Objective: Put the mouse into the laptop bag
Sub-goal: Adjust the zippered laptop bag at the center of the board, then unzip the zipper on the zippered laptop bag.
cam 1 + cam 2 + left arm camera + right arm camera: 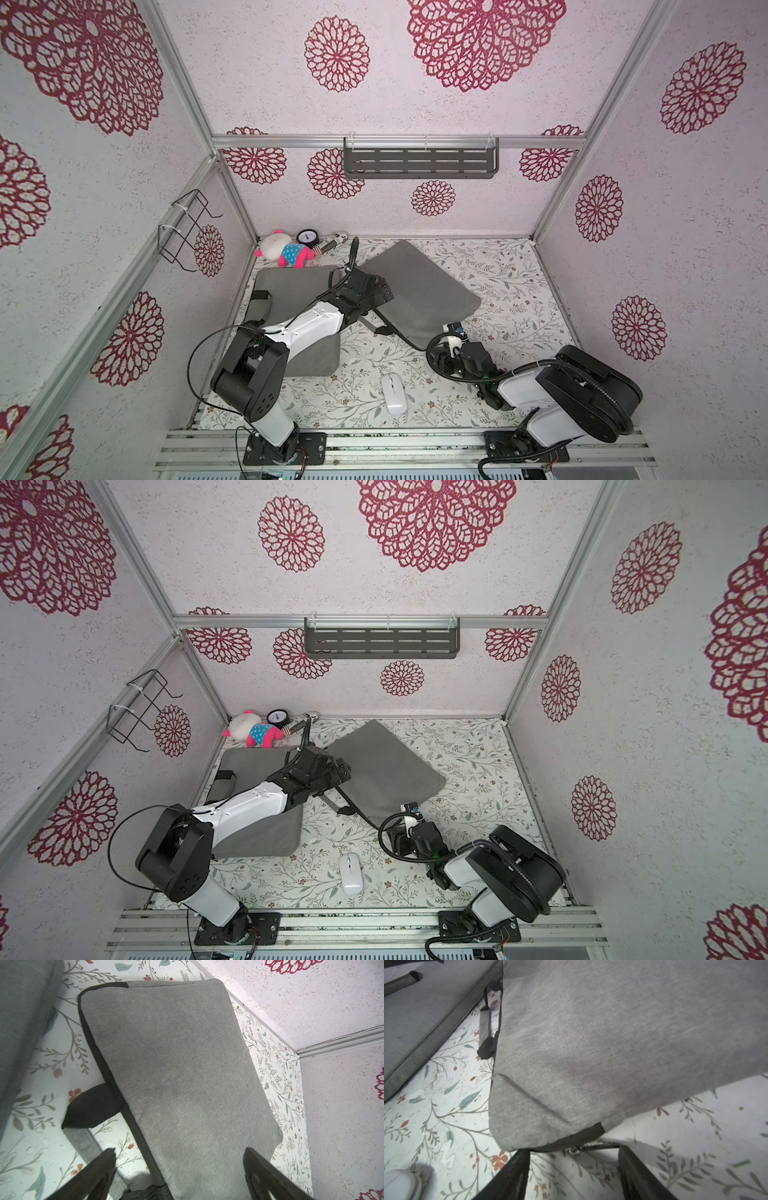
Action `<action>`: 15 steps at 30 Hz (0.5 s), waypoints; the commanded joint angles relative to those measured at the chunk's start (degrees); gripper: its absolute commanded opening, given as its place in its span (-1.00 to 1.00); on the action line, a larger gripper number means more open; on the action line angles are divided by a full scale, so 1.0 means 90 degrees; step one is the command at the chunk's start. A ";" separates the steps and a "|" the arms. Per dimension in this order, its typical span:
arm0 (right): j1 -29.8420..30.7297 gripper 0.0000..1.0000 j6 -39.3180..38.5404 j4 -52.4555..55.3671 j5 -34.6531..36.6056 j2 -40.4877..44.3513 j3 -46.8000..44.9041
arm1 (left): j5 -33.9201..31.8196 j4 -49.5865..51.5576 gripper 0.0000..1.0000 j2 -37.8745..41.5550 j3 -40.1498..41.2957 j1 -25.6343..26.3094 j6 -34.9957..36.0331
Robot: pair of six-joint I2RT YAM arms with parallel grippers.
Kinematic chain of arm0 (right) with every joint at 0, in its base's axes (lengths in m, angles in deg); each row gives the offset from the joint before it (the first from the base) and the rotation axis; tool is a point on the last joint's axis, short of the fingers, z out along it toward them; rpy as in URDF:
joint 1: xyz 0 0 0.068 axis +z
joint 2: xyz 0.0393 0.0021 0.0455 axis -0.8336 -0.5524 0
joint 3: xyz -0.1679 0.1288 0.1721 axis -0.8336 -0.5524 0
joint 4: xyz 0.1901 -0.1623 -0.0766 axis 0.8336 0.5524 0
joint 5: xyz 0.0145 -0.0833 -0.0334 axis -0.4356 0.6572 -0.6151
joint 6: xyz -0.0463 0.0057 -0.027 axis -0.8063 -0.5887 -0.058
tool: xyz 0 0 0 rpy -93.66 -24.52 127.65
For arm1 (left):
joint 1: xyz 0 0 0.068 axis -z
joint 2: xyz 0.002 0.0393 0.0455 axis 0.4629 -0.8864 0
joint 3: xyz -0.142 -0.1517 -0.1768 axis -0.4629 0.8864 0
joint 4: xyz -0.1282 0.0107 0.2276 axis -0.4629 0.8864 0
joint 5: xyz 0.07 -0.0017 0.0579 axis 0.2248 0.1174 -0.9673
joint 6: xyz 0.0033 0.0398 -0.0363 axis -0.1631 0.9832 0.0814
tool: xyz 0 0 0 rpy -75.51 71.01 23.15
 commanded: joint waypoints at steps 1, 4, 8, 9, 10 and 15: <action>0.0023 0.39 -0.0078 0.0038 0.0422 -0.0211 0.0122 | -0.0038 -0.0122 0.95 -0.0114 -0.0048 0.0030 -0.0014; 0.0023 0.41 -0.0070 0.0126 0.0634 -0.0260 0.0151 | -0.0032 -0.0121 0.95 -0.0125 -0.0049 0.0030 -0.0008; 0.0023 0.59 -0.0101 0.0285 0.0876 -0.0209 0.0146 | -0.0036 -0.0140 0.95 -0.0163 -0.0074 0.0030 -0.0014; 0.0023 0.63 -0.0114 0.0300 0.0897 -0.0206 0.0135 | -0.0033 -0.0141 0.95 -0.0179 -0.0078 0.0030 -0.0006; 0.0023 0.67 -0.0131 0.0295 0.0912 -0.0211 0.0139 | -0.0023 -0.0155 0.95 -0.0201 -0.0095 0.0030 -0.0030; 0.0023 0.64 -0.0379 0.0110 0.0503 -0.0515 0.0327 | 0.0095 -0.0188 0.95 -0.0300 -0.0166 0.0040 -0.0059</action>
